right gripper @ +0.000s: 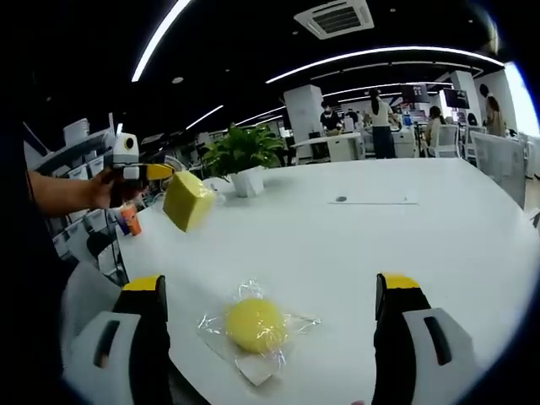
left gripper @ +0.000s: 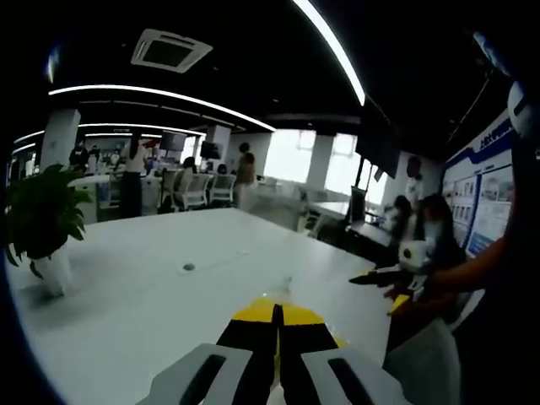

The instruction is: Compare the silicone blocks by pressing each to a similar depth, holding the contact briefly, and releasing to observe deformation and rebound differences across the visible hardness samples.

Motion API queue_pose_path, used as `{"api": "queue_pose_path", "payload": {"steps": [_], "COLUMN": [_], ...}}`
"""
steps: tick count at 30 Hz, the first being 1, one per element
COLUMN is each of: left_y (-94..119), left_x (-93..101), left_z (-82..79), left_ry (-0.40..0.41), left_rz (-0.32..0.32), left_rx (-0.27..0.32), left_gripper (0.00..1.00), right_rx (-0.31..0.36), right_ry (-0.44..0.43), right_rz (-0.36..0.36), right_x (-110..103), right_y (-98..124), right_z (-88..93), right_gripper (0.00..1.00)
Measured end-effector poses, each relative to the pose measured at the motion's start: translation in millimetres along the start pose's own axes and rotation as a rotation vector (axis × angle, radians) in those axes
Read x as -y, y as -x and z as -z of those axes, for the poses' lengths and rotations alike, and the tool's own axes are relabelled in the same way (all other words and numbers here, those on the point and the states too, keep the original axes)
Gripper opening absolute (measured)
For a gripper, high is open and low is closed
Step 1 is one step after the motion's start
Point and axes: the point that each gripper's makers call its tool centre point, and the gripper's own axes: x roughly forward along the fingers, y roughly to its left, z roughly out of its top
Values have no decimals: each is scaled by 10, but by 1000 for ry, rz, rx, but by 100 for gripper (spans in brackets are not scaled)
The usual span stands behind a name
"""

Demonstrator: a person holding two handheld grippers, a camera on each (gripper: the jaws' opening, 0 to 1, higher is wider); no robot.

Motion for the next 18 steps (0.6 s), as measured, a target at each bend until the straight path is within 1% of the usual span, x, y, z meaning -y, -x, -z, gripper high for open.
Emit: {"api": "queue_pose_path", "payload": {"steps": [5,9,12,14,16,18], "left_y": [11,20,48,78,99,119], "left_x": [73,214,312,368,429,487], "left_z": [-36,-80,-125,-156,-163,-163], "left_ry": [-6,-36,-51,-46,-24,-31], "left_rz": [30,72,93,112,133,144], "left_rx": [11,14,24,31,24,23], "left_gripper": [0,0,0,0,0,0], "right_rx": [14,38,58,51,59,56], "right_ry": [32,48,60,104,122,133], "right_rz": [-30,-74,-144,-178,-197,-213], "right_x": [-83,-179,-348,-443,-511,-561], "right_y": [-55,-113,-159,-200,-232,-266], "right_z": [-102,-237,-349,-402,-477,-522], "right_gripper": [97,97,97,97,96,96]}}
